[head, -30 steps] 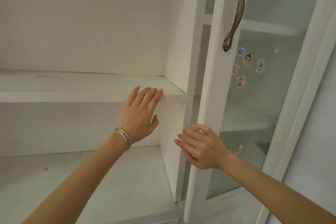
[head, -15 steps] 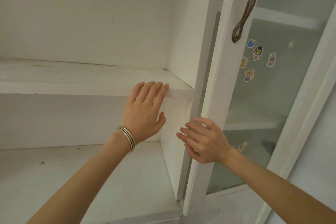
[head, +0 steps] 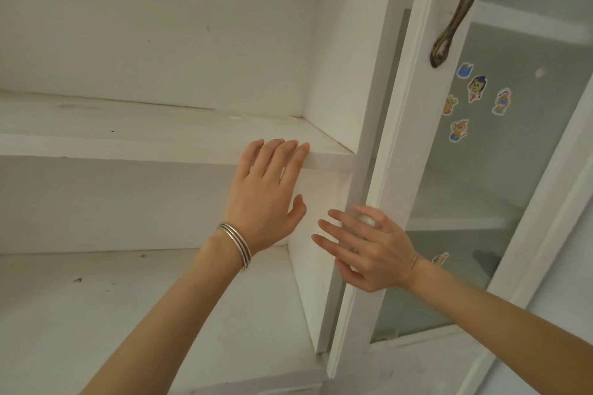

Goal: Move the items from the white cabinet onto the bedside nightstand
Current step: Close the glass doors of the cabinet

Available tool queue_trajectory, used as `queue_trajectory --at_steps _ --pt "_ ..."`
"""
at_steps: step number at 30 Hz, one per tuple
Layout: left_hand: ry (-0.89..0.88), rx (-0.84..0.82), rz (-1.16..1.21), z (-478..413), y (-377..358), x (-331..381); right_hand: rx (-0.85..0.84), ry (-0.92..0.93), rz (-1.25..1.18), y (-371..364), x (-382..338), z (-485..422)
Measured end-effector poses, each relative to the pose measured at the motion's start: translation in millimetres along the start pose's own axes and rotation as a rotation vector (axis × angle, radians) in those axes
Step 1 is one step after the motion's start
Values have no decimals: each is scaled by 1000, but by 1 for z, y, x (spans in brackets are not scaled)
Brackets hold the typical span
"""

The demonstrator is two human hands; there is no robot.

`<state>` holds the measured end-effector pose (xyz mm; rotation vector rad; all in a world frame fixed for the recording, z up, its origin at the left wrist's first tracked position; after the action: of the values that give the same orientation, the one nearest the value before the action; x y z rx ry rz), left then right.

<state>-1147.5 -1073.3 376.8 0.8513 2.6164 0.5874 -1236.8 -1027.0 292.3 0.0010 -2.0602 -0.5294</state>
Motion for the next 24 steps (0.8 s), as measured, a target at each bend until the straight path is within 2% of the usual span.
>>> queue_trajectory --at_steps 7,12,24 --pt "68 -20 55 -2 6 2 -45 -24 26 -4 -1 1" --pt "77 -16 57 -2 4 1 -10 -15 25 -3 1 0" --pt "95 -21 86 -2 4 0 -78 -55 60 -16 6 -3"
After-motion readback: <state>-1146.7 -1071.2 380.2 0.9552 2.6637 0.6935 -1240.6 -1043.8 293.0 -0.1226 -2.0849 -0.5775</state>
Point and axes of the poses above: each hand's wrist, its own z-axis away from the middle knuckle, its own y-axis out of the back of the hand, x = y × z, the point moved 10 cm from there along -z, towards the middle knuckle, and after that the axes turned 2 degrees about y, right-handed, at the moved point
